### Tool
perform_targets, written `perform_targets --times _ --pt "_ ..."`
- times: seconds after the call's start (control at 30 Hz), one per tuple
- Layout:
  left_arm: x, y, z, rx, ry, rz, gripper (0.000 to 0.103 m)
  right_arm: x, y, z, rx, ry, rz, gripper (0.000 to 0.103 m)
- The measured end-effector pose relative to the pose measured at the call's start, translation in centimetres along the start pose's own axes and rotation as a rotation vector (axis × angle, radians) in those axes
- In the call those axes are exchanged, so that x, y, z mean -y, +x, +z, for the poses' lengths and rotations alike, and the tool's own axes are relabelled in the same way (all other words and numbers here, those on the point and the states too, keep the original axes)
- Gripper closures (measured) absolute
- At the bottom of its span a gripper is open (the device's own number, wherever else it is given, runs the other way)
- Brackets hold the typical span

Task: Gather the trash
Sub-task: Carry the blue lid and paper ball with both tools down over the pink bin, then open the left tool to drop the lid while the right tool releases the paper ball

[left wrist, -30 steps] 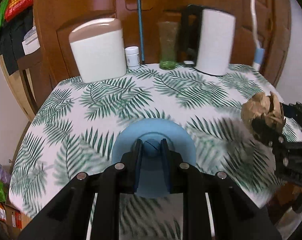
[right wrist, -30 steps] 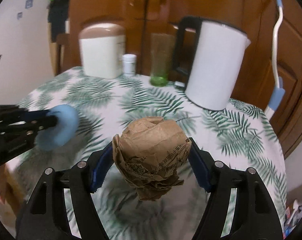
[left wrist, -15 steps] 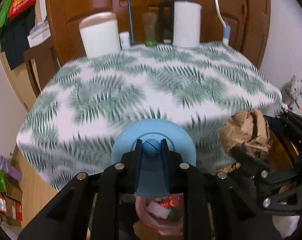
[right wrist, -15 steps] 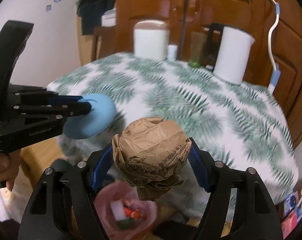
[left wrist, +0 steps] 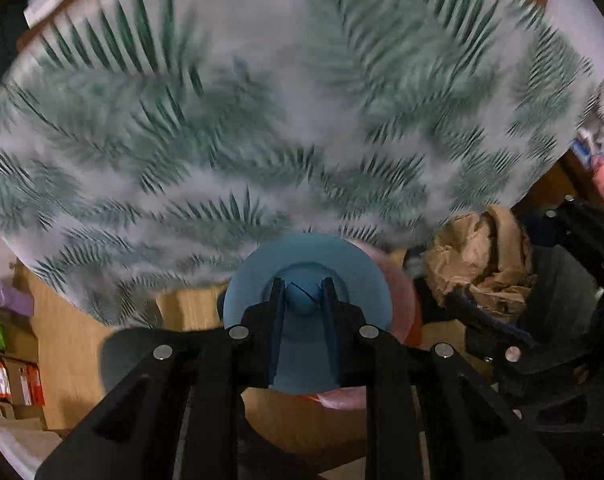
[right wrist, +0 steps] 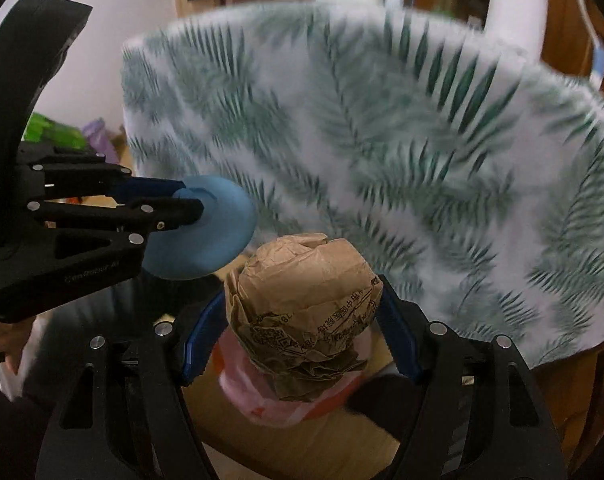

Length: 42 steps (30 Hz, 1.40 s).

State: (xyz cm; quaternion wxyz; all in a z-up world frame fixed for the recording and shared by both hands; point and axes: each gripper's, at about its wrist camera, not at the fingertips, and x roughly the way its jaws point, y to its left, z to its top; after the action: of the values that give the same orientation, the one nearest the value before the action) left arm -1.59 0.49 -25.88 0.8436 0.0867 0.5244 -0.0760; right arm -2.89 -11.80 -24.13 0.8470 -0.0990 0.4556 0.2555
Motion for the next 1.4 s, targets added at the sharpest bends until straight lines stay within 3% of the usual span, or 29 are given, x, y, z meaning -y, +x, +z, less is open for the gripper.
perform_targets --times 0.23,0.47,0.73,0.9,1.4 --pt "-0.2 9.7 -1.5 -0.176 -0.014 0.004 0.084 0.6 8.1 -2.8 -0.14 -0.015 0.009 0.033" --pt "-0.7 16.3 -2.7 -0.309 -0.028 0.01 0.084 0.8 14.7 -4.7 -0.264 -0.019 0.044 0.033" --pt "-1.2 20.5 -2.8 -0.386 -0.048 0.022 0.083 1.0 19.6 -5.8 -0.349 -0.027 0.078 0.033" --pt "-1.7 21.2 -2.9 -0.401 -0.069 0.033 0.082 1.0 21.8 -6.5 -0.385 -0.028 0.1 0.031" --pt "-3.7 21.2 -3.2 -0.411 -0.142 0.112 0.029 0.7 23.6 -7.1 -0.387 -0.04 0.093 0.014"
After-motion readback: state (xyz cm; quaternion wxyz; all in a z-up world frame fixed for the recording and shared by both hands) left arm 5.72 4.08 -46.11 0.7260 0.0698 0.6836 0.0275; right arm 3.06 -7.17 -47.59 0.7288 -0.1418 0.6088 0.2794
